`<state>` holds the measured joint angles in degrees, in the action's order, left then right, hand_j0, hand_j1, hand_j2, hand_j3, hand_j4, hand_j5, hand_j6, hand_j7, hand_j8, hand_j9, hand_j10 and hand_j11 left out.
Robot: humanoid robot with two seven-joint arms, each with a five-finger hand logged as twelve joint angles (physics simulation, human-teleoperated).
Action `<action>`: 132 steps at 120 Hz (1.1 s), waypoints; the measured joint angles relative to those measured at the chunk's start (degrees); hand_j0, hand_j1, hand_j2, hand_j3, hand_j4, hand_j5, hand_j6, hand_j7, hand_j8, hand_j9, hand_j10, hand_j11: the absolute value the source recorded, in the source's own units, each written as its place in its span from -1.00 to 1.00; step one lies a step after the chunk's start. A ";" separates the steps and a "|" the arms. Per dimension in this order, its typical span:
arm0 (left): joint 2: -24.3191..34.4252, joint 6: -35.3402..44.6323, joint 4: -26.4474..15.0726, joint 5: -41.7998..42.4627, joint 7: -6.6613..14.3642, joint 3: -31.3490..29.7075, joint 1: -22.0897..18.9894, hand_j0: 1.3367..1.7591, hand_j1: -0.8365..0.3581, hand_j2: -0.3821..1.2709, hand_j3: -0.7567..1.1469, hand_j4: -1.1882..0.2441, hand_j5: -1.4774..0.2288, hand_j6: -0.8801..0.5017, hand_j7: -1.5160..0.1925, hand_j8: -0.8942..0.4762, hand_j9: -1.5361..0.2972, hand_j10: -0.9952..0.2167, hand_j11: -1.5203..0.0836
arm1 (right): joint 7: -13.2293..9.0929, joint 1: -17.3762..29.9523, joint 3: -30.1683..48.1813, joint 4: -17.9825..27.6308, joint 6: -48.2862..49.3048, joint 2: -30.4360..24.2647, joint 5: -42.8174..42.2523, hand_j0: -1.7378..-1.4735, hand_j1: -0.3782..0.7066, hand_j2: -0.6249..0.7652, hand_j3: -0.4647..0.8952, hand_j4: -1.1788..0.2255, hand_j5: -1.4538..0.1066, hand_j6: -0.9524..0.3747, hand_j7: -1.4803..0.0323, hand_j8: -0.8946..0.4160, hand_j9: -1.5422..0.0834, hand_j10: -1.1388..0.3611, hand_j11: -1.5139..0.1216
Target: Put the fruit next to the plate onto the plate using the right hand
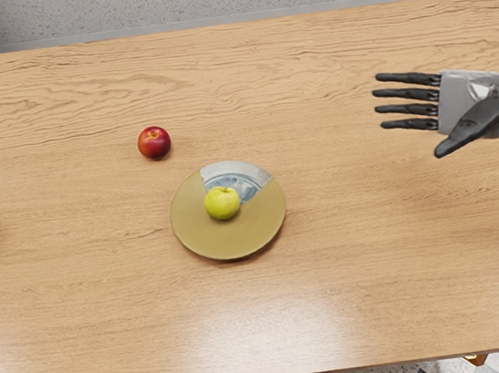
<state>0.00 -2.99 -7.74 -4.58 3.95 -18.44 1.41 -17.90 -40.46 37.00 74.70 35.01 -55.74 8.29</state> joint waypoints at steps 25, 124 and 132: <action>0.00 0.00 -0.01 0.00 0.00 0.02 0.00 0.52 0.49 -0.48 -0.21 0.32 0.36 -0.08 0.40 -0.05 0.33 0.24 0.50 | 0.03 0.53 -0.44 0.22 0.01 -0.53 0.35 -0.40 -0.87 -0.11 -0.32 0.63 0.81 0.39 0.90 0.32 0.84 0.48 0.80; 0.00 0.00 -0.08 0.00 0.00 0.09 0.00 0.52 0.49 -0.48 -0.21 0.32 0.36 -0.08 0.40 -0.05 0.33 0.24 0.50 | 0.06 0.65 -0.55 0.18 0.01 -0.68 0.40 -0.40 -0.88 -0.11 -0.32 0.64 0.81 0.39 0.90 0.32 0.85 0.48 0.80; 0.00 0.00 -0.08 0.00 0.00 0.09 0.00 0.52 0.49 -0.48 -0.21 0.32 0.36 -0.08 0.40 -0.05 0.33 0.24 0.50 | 0.06 0.65 -0.55 0.18 0.01 -0.68 0.40 -0.40 -0.88 -0.11 -0.32 0.64 0.81 0.39 0.90 0.32 0.85 0.48 0.80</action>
<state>0.00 -2.99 -7.82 -4.58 3.95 -18.35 1.41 -17.84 -39.82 36.45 74.88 35.02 -56.43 8.69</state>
